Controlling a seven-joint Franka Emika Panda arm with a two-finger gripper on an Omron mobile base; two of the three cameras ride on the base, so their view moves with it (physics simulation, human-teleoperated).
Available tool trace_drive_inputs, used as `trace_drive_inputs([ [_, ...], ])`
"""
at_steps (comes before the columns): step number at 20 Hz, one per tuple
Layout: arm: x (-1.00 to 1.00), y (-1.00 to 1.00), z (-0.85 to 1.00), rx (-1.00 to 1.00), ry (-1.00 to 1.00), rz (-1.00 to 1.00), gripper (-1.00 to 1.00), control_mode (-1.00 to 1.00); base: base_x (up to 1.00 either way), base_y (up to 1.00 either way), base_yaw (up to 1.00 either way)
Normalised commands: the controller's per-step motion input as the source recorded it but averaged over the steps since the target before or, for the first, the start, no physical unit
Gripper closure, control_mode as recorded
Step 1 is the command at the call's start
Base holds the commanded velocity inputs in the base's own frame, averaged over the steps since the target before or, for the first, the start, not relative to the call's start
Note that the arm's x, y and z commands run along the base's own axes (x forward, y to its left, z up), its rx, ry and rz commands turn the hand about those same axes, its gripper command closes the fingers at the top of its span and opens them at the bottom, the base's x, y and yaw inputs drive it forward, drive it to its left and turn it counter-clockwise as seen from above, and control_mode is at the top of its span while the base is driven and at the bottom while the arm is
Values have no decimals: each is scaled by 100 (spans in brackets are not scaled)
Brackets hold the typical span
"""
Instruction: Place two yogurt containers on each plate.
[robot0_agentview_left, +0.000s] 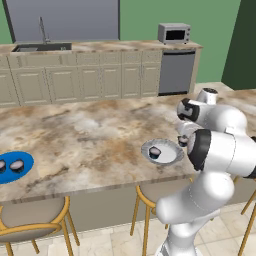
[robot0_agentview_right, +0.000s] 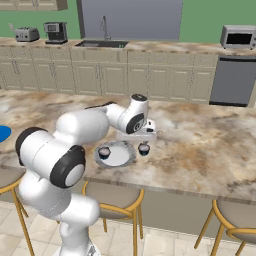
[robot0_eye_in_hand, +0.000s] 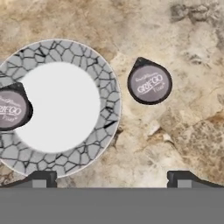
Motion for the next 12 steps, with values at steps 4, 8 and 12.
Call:
trace_drive_inputs([
  [4,16,4,-1,0,0,35,-100,-100,0,0,0],
  [8,11,0,-4,-6,0,14,-100,-100,0,0,0],
  [12,15,0,-4,-12,0,5,-100,-100,0,0,0],
])
